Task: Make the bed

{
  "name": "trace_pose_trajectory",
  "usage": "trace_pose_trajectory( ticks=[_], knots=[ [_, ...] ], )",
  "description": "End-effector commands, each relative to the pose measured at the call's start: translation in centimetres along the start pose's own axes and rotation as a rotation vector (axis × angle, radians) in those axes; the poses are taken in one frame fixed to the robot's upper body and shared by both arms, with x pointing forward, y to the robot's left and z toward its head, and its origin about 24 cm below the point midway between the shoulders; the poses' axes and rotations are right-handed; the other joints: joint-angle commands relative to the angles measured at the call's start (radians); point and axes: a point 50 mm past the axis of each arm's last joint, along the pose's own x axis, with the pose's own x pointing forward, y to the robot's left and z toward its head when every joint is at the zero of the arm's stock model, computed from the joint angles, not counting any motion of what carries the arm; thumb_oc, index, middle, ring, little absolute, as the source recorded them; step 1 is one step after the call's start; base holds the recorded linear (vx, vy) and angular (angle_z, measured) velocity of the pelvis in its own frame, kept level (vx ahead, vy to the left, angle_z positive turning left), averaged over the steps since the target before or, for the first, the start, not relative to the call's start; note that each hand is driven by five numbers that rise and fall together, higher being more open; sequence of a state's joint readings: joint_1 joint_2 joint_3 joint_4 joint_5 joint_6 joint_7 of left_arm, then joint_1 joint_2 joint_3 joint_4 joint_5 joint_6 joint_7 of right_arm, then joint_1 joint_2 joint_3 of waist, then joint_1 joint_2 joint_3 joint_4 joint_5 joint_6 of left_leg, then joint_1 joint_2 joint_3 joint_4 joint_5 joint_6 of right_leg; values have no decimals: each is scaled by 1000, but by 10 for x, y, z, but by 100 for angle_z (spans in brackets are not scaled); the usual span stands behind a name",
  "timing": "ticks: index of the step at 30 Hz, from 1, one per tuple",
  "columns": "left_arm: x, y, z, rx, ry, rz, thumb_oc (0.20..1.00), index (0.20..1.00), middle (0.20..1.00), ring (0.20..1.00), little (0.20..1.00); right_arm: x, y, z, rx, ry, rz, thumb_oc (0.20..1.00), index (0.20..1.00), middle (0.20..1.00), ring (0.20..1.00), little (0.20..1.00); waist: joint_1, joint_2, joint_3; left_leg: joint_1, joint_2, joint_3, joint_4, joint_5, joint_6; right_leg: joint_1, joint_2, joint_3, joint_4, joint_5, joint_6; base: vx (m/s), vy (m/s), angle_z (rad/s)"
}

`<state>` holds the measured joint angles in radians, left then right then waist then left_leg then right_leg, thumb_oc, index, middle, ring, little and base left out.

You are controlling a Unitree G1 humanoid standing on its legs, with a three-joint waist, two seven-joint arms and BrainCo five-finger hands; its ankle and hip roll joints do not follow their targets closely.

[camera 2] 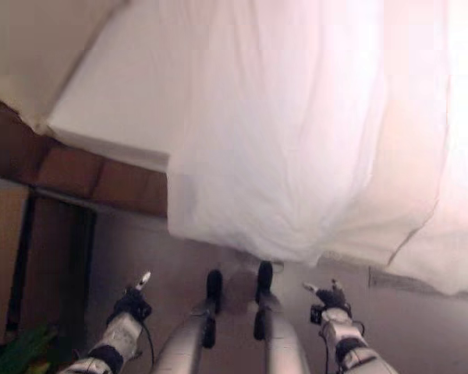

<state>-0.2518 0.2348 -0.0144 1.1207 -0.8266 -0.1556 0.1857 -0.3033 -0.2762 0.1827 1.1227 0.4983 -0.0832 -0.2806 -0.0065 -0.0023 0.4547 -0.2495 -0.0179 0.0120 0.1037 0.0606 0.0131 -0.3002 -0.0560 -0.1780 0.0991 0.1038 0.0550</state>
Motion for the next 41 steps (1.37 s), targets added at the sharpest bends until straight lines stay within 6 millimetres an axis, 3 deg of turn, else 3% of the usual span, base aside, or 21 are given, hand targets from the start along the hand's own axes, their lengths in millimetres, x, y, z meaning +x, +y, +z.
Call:
trace_pose_trajectory(
  ticks=[1, 4, 6, 7, 10, 11, 14, 22, 41],
  knots=[
    [-1, 8, -7, 134, 24, -23, 1000, 1000, 1000, 1000, 1000, -1, -14, -5, -44, -16, 27, 1000, 1000, 1000, 1000, 1000, -15, -3, -68, 29, -64, -18, -24, -27, -37, 58, -14, -10, 59, -97, 34, 130, 2, -32],
    [-9, 38, -36, 471, 126, -26, 1000, 1000, 1000, 1000, 1000, -9, -21, -39, -333, 60, 117, 1000, 1000, 1000, 1000, 1000, -17, -7, -166, 142, -53, -7, -90, -27, -40, 170, 8, -1, -32, -80, 43, 108, 8, -5],
    [-11, 46, -41, 553, 152, -24, 1000, 1000, 1000, 1000, 1000, -11, -22, -46, -363, 80, 130, 1000, 1000, 1000, 1000, 1000, -19, -10, -195, 160, -51, -2, -102, -27, -41, 188, 12, 3, -52, -74, 45, 78, 8, -20],
    [-14, 53, -49, 766, 173, -46, 1000, 1000, 1000, 1000, 1000, -15, -24, -60, -427, 122, 159, 1000, 1000, 1000, 1000, 1000, -21, -11, -241, 210, -49, 8, -136, -29, -43, 233, 22, 10, -96, -63, 49, 64, 13, -13],
    [-18, 63, -55, 909, 194, -38, 1000, 1000, 1000, 1000, 1000, -20, -27, -73, -446, 157, 167, 1000, 1000, 1000, 1000, 1000, -23, -8, -284, 258, -45, 23, -179, -27, -46, 274, 29, 21, -140, -51, 54, 98, 39, -6],
    [-21, 65, -63, 1057, 211, -76, 1000, 1000, 1000, 1000, 1000, -25, -29, -86, -474, 202, 174, 1000, 1000, 1000, 1000, 1000, -27, -7, -318, 281, -44, 33, -191, -32, -48, 303, 34, 19, -166, -45, 58, 35, 18, -6],
    [-25, 67, -72, 1132, 234, -105, 1000, 1000, 1000, 1000, 1000, -30, -32, -100, -513, 248, 180, 1000, 1000, 1000, 1000, 1000, -31, -8, -336, 301, -41, 40, -191, -36, -50, 332, 34, 17, -168, -49, 59, 32, 25, -14],
    [-38, 79, -98, 1056, 354, -101, 1000, 1000, 1000, 1000, 1000, -44, -31, -129, -555, 359, 225, 1000, 1000, 1000, 1000, 1000, -21, -14, -375, 352, -38, 46, -191, -53, -41, 381, 37, 25, -166, -64, 53, 16, 5, -3],
    [-38, 76, -99, 1058, 378, -137, 1000, 1000, 1000, 1000, 1000, -43, -28, -127, -645, 358, 276, 1000, 1000, 1000, 1000, 1000, -22, -11, -385, 365, -36, 51, -191, -62, -48, 410, 31, 21, -186, -68, 56, 0, 0, 0]
  ],
)
